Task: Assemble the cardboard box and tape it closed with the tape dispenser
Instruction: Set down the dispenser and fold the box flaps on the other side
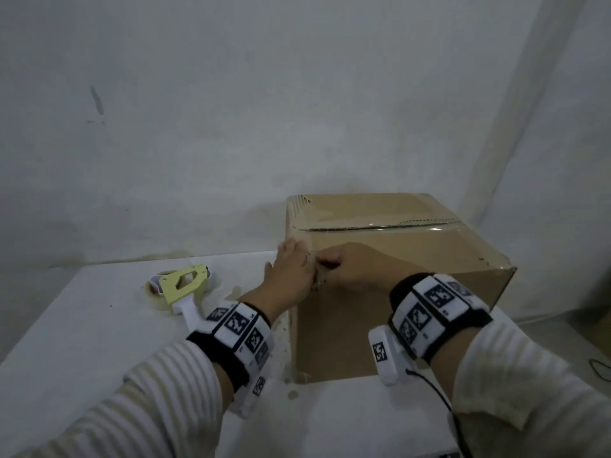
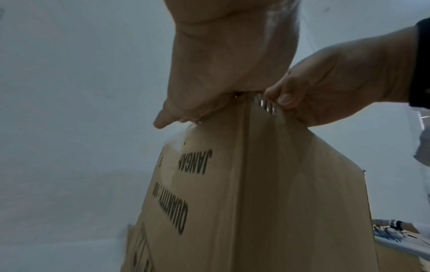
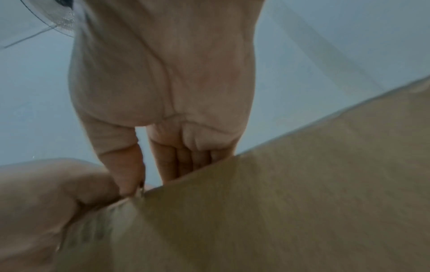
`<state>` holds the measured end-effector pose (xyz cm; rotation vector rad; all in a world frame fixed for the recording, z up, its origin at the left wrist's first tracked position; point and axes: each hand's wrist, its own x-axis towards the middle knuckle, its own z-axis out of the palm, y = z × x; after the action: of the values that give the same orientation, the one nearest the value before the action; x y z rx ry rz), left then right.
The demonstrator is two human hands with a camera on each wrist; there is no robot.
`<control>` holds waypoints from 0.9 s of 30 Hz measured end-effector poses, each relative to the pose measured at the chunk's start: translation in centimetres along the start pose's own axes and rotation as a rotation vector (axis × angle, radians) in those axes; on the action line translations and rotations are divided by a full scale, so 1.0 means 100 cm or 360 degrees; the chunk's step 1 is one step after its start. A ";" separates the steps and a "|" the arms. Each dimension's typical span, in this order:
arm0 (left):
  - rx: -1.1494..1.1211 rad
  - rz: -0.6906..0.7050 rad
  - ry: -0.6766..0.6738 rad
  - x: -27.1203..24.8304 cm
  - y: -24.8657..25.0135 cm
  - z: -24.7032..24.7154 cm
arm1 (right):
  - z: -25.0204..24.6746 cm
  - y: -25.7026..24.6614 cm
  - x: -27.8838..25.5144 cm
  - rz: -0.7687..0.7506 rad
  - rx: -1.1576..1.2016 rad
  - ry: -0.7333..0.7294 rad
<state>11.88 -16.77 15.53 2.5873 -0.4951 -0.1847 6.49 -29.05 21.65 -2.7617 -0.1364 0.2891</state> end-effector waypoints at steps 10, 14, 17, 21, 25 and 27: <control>0.0429 0.0038 -0.0457 0.018 0.061 -0.051 | -0.063 0.010 0.008 0.0298 -0.0278 0.0175; 0.0544 0.0037 -0.0534 0.035 0.072 -0.054 | -0.070 0.032 0.022 0.0315 -0.0551 -0.0031; 0.0748 -0.0023 -0.0613 0.046 0.072 -0.048 | -0.068 0.056 0.033 0.0327 -0.0763 -0.0293; 0.0880 -0.0107 -0.0709 0.050 0.079 -0.043 | -0.079 0.085 0.034 0.0378 -0.0831 -0.0519; 0.0916 -0.0236 -0.0672 0.052 0.087 -0.044 | -0.096 0.116 0.029 0.0328 -0.0863 -0.0636; 0.0918 -0.0307 -0.0683 0.052 0.097 -0.043 | -0.104 0.134 0.022 0.0324 -0.0903 -0.0665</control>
<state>14.62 -24.72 23.82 3.1722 -0.5005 -0.7766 11.70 -44.79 25.90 -3.2300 -0.0438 1.0235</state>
